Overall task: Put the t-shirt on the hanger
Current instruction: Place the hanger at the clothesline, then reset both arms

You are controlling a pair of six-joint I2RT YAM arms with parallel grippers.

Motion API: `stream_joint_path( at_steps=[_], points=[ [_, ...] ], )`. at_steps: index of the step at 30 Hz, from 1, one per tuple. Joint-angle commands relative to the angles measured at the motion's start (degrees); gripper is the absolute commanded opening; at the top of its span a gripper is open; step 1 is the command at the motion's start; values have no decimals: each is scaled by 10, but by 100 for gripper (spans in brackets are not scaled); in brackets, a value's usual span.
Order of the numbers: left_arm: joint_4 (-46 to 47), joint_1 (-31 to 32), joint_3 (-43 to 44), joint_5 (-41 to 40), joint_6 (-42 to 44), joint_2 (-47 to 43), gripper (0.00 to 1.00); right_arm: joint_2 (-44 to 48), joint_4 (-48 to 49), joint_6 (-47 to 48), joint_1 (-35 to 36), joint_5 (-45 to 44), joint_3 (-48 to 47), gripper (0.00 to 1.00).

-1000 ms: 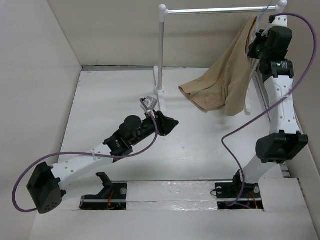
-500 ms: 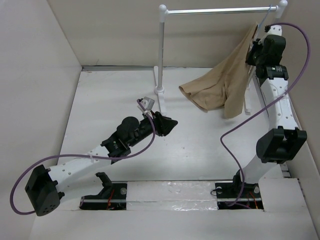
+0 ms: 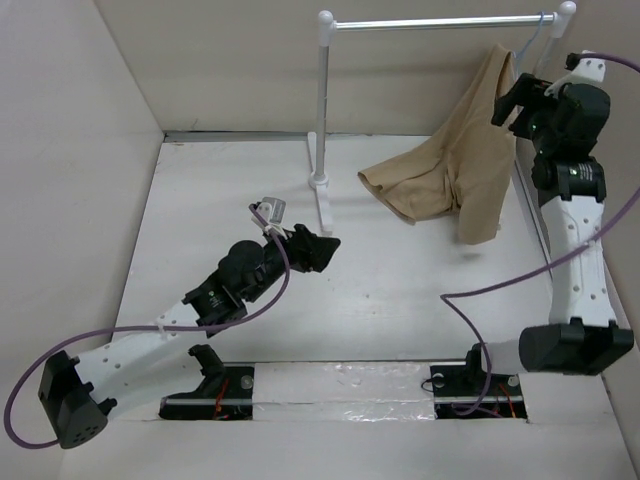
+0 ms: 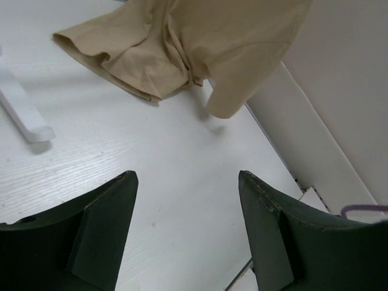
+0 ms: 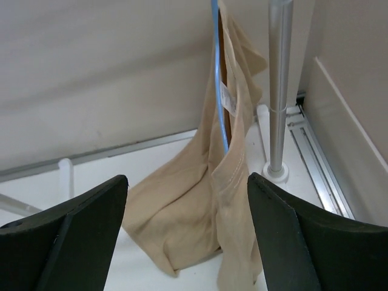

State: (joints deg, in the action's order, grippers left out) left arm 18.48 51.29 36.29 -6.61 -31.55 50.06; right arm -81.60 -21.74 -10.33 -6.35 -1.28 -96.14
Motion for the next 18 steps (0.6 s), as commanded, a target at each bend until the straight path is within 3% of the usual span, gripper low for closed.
stream_joint_path(
  at_steps=[1,4,7,8,9,15,18],
  points=[
    [-34,0,36,-46,-3,-26,66,76,36,-14,2,-5,30,85],
    [-63,0,59,-64,-4,-40,68,151,40,-19,2,-11,67,85],
    [-85,0,82,-86,-4,-58,70,229,51,-28,17,34,129,77],
    [-90,0,88,-92,0,-63,70,246,52,-28,26,43,160,81],
    [-103,0,98,-103,3,-74,71,284,51,-29,34,55,177,100],
    [-184,0,151,-190,32,-147,72,465,100,-71,72,240,346,100],
    [-215,0,150,-229,40,-194,72,577,112,-96,100,237,390,100]
  ],
)
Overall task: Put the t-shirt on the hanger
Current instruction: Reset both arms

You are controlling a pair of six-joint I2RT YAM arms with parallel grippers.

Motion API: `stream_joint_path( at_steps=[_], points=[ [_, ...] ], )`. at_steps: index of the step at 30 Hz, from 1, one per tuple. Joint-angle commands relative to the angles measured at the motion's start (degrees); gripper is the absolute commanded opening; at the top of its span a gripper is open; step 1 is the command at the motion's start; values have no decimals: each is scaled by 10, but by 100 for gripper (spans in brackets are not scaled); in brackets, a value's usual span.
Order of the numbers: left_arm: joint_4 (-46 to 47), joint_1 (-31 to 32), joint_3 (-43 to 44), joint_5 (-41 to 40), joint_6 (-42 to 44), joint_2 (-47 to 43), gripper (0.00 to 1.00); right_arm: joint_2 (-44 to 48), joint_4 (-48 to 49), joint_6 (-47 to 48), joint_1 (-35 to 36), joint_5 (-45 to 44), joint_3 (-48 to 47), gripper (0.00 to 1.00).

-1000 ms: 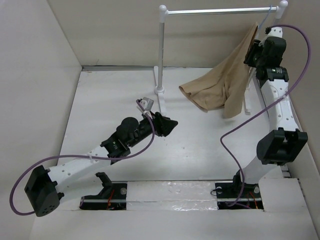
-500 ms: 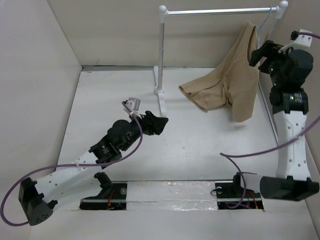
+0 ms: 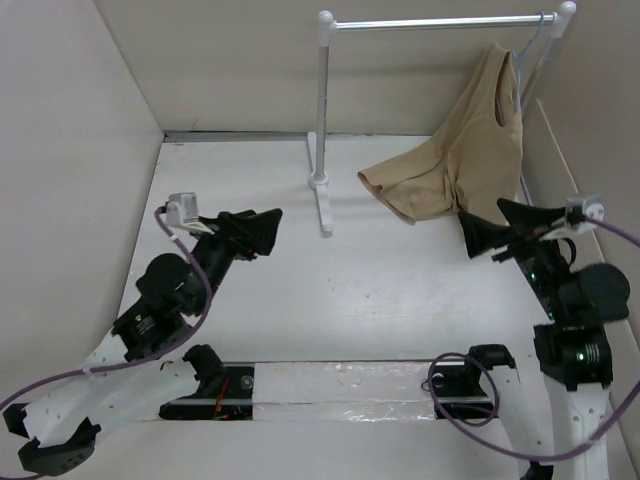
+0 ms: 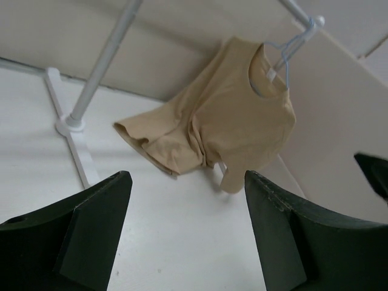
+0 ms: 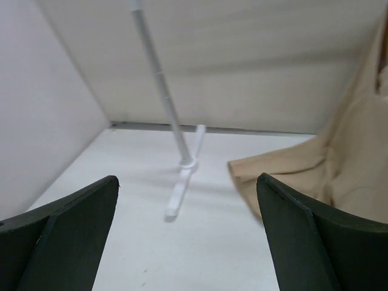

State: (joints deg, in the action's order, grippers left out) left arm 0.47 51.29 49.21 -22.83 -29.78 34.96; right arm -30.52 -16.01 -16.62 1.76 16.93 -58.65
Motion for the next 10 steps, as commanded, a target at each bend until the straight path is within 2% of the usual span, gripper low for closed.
stream_joint_path(
  at_steps=[1,5,8,10],
  points=[
    [-38,0,18,-72,22,-54,72,88,38,-30,19,33,21,100],
    [-55,0,7,-85,17,-83,72,157,-24,2,19,-41,-22,100],
    [-58,0,4,-69,24,-90,70,159,-27,9,25,-45,-39,100],
    [-37,0,-3,-54,33,-95,75,151,-11,2,25,-35,-34,100]
  ],
)
